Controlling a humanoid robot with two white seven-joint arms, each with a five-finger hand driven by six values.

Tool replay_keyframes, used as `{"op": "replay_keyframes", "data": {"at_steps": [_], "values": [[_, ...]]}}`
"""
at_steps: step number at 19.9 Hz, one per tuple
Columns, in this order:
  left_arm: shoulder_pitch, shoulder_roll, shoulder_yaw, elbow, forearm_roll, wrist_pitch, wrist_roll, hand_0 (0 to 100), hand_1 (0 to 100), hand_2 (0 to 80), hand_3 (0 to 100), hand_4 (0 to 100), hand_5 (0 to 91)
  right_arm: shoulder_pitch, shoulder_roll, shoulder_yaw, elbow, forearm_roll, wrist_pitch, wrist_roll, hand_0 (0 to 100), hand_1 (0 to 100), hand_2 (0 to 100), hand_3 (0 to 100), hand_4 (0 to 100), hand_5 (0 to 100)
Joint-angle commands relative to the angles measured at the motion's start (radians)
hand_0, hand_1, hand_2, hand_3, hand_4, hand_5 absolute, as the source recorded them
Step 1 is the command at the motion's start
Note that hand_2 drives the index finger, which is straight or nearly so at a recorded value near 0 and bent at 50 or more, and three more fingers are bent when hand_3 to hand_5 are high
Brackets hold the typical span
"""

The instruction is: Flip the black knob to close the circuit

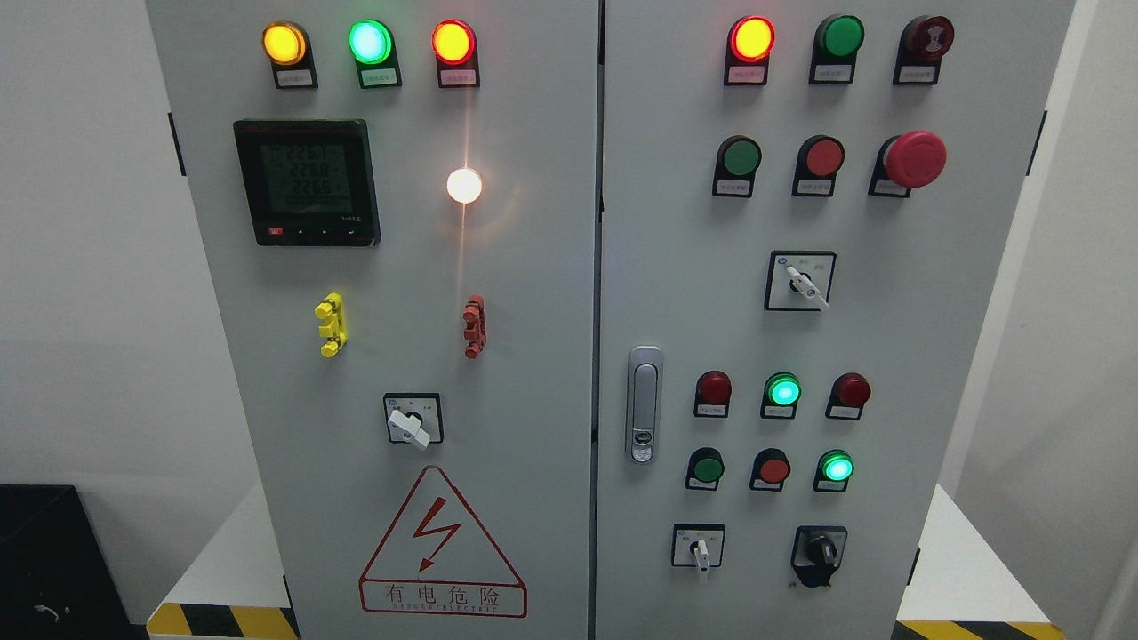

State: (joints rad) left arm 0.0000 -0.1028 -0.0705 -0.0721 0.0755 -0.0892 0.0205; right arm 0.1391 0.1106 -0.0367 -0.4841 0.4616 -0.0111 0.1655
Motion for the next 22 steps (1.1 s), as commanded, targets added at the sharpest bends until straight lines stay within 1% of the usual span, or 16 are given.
{"op": "replay_keyframes", "data": {"at_steps": [1, 2, 3, 4, 5, 6, 8, 10, 11, 12, 14, 16, 17, 19, 20, 22], "values": [[0.006, 0.0, 0.0, 0.0, 0.0, 0.0, -0.001, 12, 56, 0.0, 0, 0, 0.0, -0.001, 0.003, -0.068, -0.26, 0.233, 0.003, -0.003, 0, 9, 24, 32, 31, 15], [0.006, 0.0, 0.0, 0.0, 0.0, 0.0, -0.001, 12, 56, 0.0, 0, 0, 0.0, -0.001, 0.003, -0.071, -0.283, 0.276, 0.002, -0.004, 0, 9, 27, 36, 34, 20], [0.006, 0.0, 0.0, 0.0, 0.0, 0.0, -0.001, 12, 56, 0.0, 0, 0, 0.0, -0.003, 0.004, -0.075, -0.309, 0.31, 0.003, -0.004, 0, 9, 29, 38, 36, 23], [0.006, 0.0, 0.0, 0.0, 0.0, 0.0, -0.001, 12, 56, 0.0, 0, 0, 0.0, -0.001, 0.006, -0.084, -0.341, 0.339, 0.003, -0.004, 0, 9, 32, 42, 39, 29], [0.006, 0.0, 0.0, 0.0, 0.001, 0.0, -0.001, 12, 56, 0.0, 0, 0, 0.0, -0.001, 0.006, -0.091, -0.37, 0.368, 0.002, -0.006, 0, 8, 36, 49, 44, 33], [0.006, 0.0, 0.0, 0.0, 0.0, 0.0, -0.001, 12, 56, 0.0, 0, 0, 0.0, 0.001, 0.006, -0.092, -0.401, 0.394, 0.002, -0.011, 0, 7, 38, 52, 48, 34], [0.006, 0.0, 0.0, 0.0, 0.0, 0.0, -0.001, 12, 56, 0.0, 0, 0, 0.0, 0.001, 0.004, -0.092, -0.461, 0.443, 0.0, -0.024, 0, 5, 45, 63, 55, 41], [0.006, 0.0, 0.0, 0.0, 0.001, 0.0, -0.001, 12, 56, 0.0, 0, 0, 0.0, 0.001, 0.004, -0.092, -0.526, 0.483, -0.003, -0.035, 0, 4, 50, 68, 59, 45], [0.006, 0.0, 0.0, 0.0, 0.0, 0.0, -0.001, 12, 56, 0.0, 0, 0, 0.0, 0.001, 0.004, -0.092, -0.557, 0.506, -0.004, -0.044, 0, 4, 54, 72, 62, 50], [0.006, 0.0, 0.0, 0.0, 0.0, 0.0, -0.001, 12, 56, 0.0, 0, 0, 0.0, 0.001, 0.006, -0.092, -0.591, 0.528, -0.007, -0.056, 0, 4, 56, 73, 63, 52], [0.006, 0.0, 0.0, 0.0, 0.0, 0.0, -0.001, 12, 56, 0.0, 0, 0, 0.0, 0.001, 0.006, -0.094, -0.66, 0.561, -0.01, -0.075, 0, 5, 61, 78, 68, 59], [0.006, 0.0, 0.0, 0.0, 0.0, 0.0, -0.001, 12, 56, 0.0, 0, 0, 0.0, 0.004, 0.007, -0.092, -0.737, 0.587, -0.01, -0.084, 0, 5, 65, 80, 71, 64], [0.006, 0.0, 0.0, 0.0, 0.0, 0.0, -0.001, 12, 56, 0.0, 0, 0, 0.0, 0.005, 0.008, -0.092, -0.772, 0.604, -0.009, -0.096, 0, 5, 66, 80, 72, 65], [0.006, 0.0, 0.0, 0.0, 0.0, 0.0, -0.001, 12, 56, 0.0, 0, 0, 0.0, 0.005, 0.008, -0.092, -0.827, 0.624, -0.009, -0.121, 0, 5, 71, 86, 77, 72], [0.006, -0.002, 0.0, 0.0, 0.0, 0.0, -0.001, 12, 56, 0.0, 0, 0, 0.0, 0.005, 0.008, -0.092, -0.862, 0.637, -0.007, -0.132, 0, 6, 73, 87, 78, 74], [0.006, 0.0, 0.0, 0.0, 0.0, 0.0, -0.001, 12, 56, 0.0, 0, 0, 0.0, 0.005, 0.008, -0.094, -0.916, 0.654, -0.004, -0.135, 0, 6, 81, 93, 83, 83]]}}
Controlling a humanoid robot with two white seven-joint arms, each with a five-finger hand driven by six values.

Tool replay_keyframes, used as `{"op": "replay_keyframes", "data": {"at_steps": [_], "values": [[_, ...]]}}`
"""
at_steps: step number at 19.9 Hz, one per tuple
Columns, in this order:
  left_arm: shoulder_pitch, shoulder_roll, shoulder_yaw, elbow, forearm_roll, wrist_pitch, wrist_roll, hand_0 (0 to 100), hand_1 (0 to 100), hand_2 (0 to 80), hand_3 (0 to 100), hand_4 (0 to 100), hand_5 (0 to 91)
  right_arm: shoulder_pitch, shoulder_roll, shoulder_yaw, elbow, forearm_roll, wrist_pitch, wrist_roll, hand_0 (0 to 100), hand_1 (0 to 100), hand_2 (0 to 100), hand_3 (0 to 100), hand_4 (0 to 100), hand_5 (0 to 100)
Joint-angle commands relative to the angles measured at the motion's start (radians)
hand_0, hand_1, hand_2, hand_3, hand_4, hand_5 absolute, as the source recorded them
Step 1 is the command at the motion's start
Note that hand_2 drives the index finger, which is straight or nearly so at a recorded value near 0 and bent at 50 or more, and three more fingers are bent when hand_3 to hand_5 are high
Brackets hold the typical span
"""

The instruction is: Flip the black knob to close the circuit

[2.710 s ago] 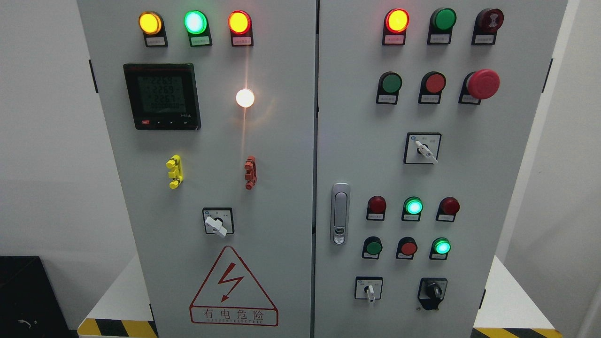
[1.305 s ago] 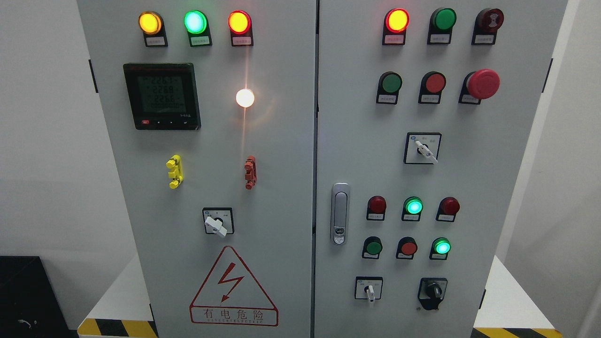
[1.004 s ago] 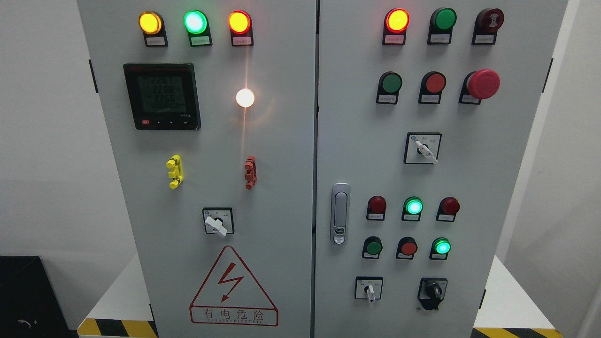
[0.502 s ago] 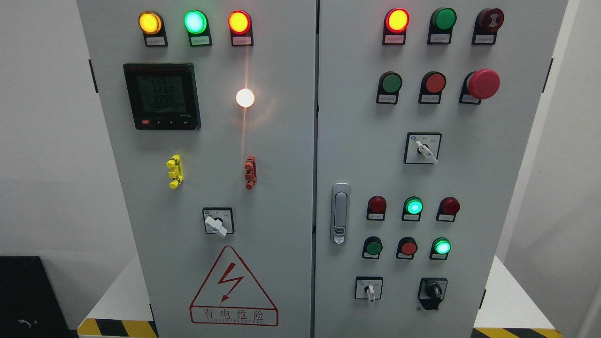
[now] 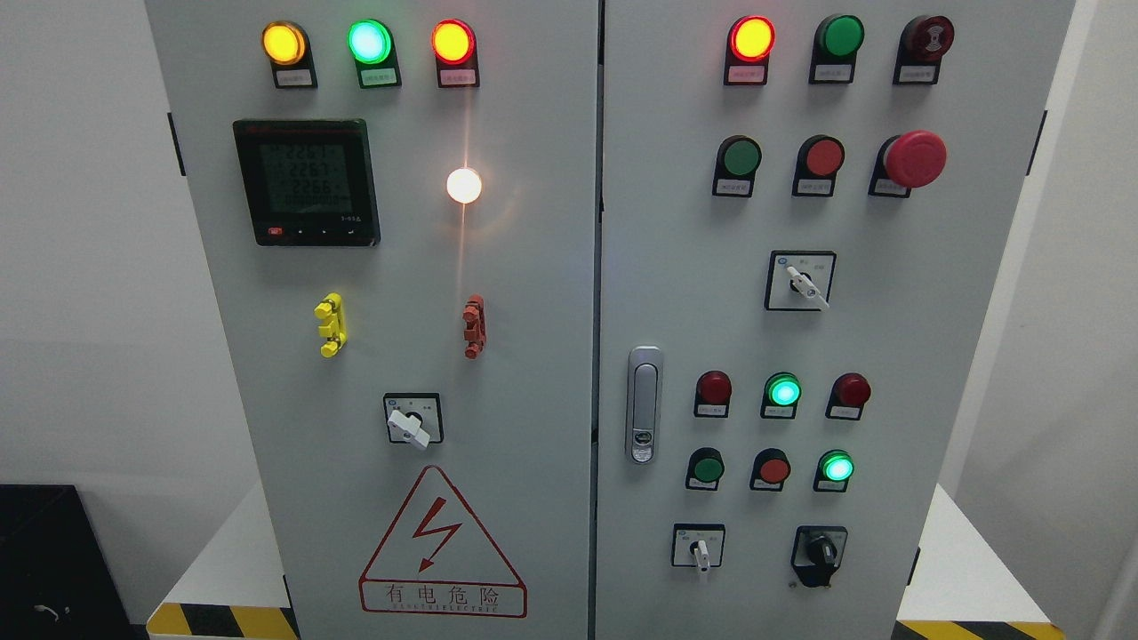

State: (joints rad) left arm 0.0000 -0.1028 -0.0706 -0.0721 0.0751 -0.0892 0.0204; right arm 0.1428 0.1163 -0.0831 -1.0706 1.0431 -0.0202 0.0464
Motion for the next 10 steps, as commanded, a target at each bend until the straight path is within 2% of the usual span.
{"op": "replay_keyframes", "data": {"at_steps": [1, 3, 6, 10], "values": [[0.006, -0.001, 0.0, 0.0, 0.0, 0.0, 0.0, 12, 56, 0.0, 0, 0, 0.0, 0.001, 0.002, -0.047, -0.357, 0.077, 0.006, -0.017, 0, 5, 82, 94, 84, 84], [0.006, 0.0, 0.0, 0.0, 0.0, 0.0, 0.0, 12, 56, 0.0, 0, 0, 0.0, 0.001, 0.002, -0.047, -0.405, 0.101, 0.008, -0.019, 0, 1, 85, 98, 88, 89], [0.006, 0.0, 0.0, 0.0, 0.0, 0.0, 0.0, 12, 56, 0.0, 0, 0, 0.0, 0.001, 0.002, -0.047, -0.459, 0.127, 0.008, -0.026, 0, 0, 88, 100, 91, 91], [0.006, 0.0, 0.0, 0.0, 0.0, 0.0, 0.0, 12, 56, 0.0, 0, 0, 0.0, -0.008, 0.002, -0.055, -0.502, 0.198, 0.005, -0.06, 0, 0, 90, 100, 93, 94]]}}
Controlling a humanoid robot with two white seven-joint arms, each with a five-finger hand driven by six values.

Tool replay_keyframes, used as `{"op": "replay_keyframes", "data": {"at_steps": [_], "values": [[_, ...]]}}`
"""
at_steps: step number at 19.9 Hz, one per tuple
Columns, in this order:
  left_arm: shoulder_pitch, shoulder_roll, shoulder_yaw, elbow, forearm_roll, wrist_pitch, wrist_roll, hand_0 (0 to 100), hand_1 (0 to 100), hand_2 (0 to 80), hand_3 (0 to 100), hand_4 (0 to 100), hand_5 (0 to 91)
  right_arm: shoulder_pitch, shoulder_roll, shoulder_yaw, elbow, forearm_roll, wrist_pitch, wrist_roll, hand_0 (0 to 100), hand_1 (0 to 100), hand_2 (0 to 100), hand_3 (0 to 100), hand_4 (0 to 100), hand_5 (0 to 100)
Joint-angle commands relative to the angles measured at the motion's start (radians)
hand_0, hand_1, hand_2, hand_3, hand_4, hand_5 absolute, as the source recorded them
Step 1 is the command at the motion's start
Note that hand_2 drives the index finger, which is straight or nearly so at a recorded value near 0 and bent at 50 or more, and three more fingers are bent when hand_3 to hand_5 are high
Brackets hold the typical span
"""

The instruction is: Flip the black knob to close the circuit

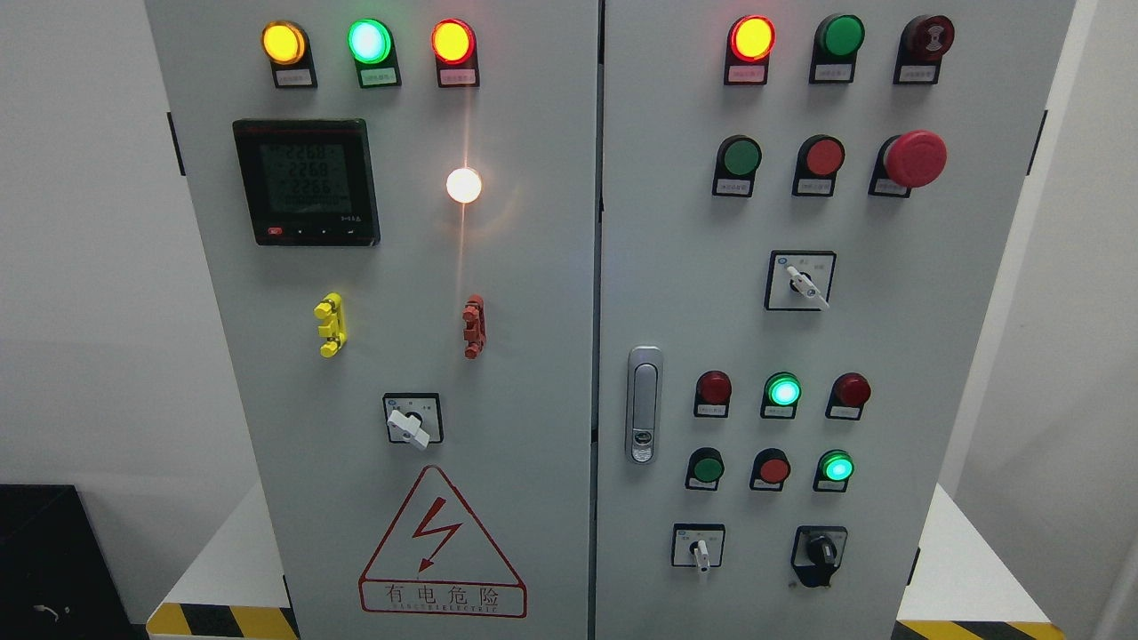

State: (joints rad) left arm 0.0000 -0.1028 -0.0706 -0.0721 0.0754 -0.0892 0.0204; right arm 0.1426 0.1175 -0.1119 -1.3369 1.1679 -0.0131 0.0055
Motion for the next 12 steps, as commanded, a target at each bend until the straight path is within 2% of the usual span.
{"op": "replay_keyframes", "data": {"at_steps": [1, 4, 6, 10, 12], "values": [[0.006, 0.0, 0.0, 0.0, 0.0, 0.0, 0.0, 12, 56, 0.0, 0, 0, 0.0, -0.011, 0.001, -0.026, -0.243, 0.076, -0.002, -0.022, 0, 0, 91, 100, 94, 94], [0.006, 0.0, 0.0, 0.0, 0.0, 0.0, 0.0, 12, 56, 0.0, 0, 0, 0.0, -0.032, 0.001, -0.028, -0.26, 0.104, -0.002, -0.061, 0, 0, 92, 100, 96, 97], [0.006, 0.0, 0.0, 0.0, 0.001, 0.0, 0.0, 12, 56, 0.0, 0, 0, 0.0, -0.041, 0.002, -0.029, -0.289, 0.108, 0.001, -0.061, 0, 0, 92, 100, 96, 98], [0.006, 0.0, 0.0, 0.0, 0.0, 0.0, 0.0, 12, 56, 0.0, 0, 0, 0.0, -0.052, 0.002, -0.025, -0.347, 0.139, 0.034, -0.05, 0, 0, 92, 100, 98, 100], [0.006, 0.0, 0.0, 0.0, 0.0, 0.0, 0.0, 12, 56, 0.0, 0, 0, 0.0, -0.064, 0.002, -0.022, -0.357, 0.145, 0.05, -0.021, 0, 0, 92, 100, 98, 100]]}}
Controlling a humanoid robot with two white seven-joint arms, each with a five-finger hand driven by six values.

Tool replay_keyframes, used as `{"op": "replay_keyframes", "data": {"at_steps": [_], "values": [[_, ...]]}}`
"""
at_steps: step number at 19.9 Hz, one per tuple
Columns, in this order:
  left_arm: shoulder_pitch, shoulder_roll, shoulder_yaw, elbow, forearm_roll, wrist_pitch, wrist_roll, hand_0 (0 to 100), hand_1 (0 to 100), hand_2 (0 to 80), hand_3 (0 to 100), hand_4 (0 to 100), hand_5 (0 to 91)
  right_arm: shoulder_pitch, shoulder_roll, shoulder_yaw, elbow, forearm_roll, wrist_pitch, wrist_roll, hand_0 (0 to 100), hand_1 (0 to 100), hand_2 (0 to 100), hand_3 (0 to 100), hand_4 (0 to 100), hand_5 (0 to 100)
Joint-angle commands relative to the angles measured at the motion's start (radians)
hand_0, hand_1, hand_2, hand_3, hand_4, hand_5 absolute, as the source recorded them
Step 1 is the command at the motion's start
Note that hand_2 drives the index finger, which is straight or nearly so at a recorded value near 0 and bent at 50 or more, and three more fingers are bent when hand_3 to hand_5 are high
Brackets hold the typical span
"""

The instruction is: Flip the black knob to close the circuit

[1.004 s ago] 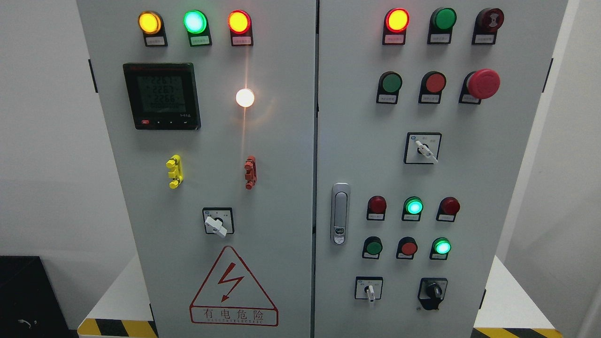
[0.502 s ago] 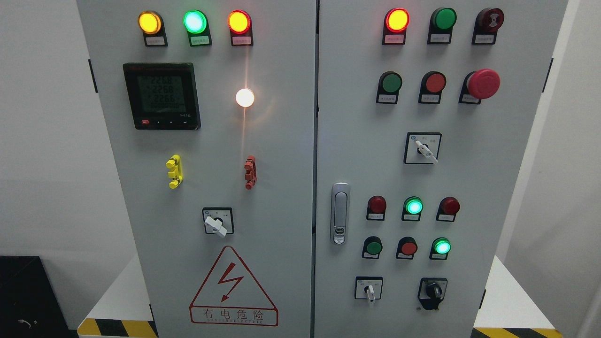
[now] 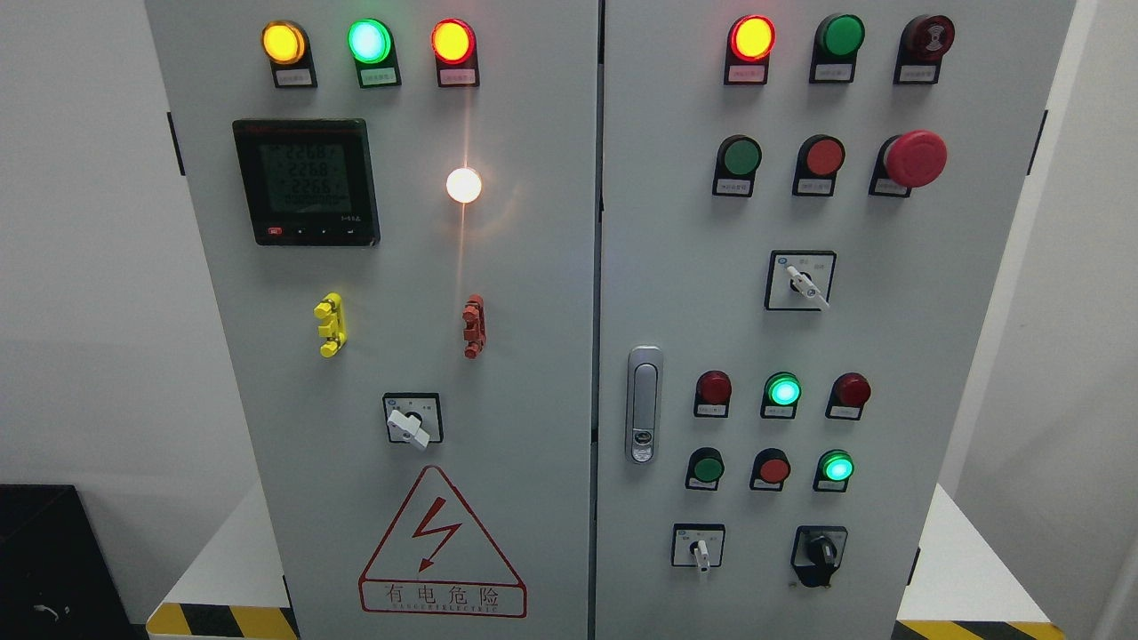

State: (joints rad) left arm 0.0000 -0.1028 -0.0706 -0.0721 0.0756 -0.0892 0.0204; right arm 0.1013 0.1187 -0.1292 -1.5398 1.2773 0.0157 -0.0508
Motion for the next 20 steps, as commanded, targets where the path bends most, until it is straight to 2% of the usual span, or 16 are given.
{"op": "replay_keyframes", "data": {"at_steps": [1, 4, 6, 11, 12, 15, 20], "values": [[0.006, 0.0, 0.0, 0.0, 0.0, 0.0, 0.0, 12, 56, 0.0, 0, 0, 0.0, -0.029, 0.003, -0.004, -0.16, 0.036, 0.029, 0.04, 0, 0, 92, 100, 98, 100], [0.006, 0.0, 0.0, 0.0, 0.0, 0.0, 0.0, 12, 56, 0.0, 0, 0, 0.0, -0.052, 0.006, 0.0, -0.175, 0.037, 0.043, 0.049, 0, 0, 92, 100, 98, 100], [0.006, 0.0, 0.0, 0.0, 0.0, 0.0, 0.0, 12, 56, 0.0, 0, 0, 0.0, -0.055, 0.006, 0.005, -0.186, 0.039, 0.061, 0.078, 0, 0, 92, 100, 98, 100], [0.006, 0.0, 0.0, 0.0, 0.001, 0.0, 0.0, 12, 56, 0.0, 0, 0, 0.0, -0.097, 0.007, 0.01, -0.191, 0.071, 0.072, 0.095, 0, 0, 92, 100, 99, 100], [0.006, 0.0, 0.0, 0.0, 0.0, 0.0, 0.0, 12, 56, 0.0, 0, 0, 0.0, -0.107, 0.007, 0.01, -0.192, 0.077, 0.073, 0.113, 0, 0, 92, 100, 99, 100], [0.006, -0.001, 0.0, 0.0, 0.0, 0.0, -0.001, 12, 56, 0.0, 0, 0, 0.0, -0.141, 0.007, 0.003, -0.192, 0.09, 0.084, 0.135, 0, 0, 93, 100, 99, 100], [0.006, -0.001, 0.0, 0.0, 0.0, 0.0, 0.0, 12, 56, 0.0, 0, 0, 0.0, -0.204, 0.007, -0.006, -0.203, 0.1, 0.115, 0.218, 0, 0, 93, 100, 99, 100]]}}
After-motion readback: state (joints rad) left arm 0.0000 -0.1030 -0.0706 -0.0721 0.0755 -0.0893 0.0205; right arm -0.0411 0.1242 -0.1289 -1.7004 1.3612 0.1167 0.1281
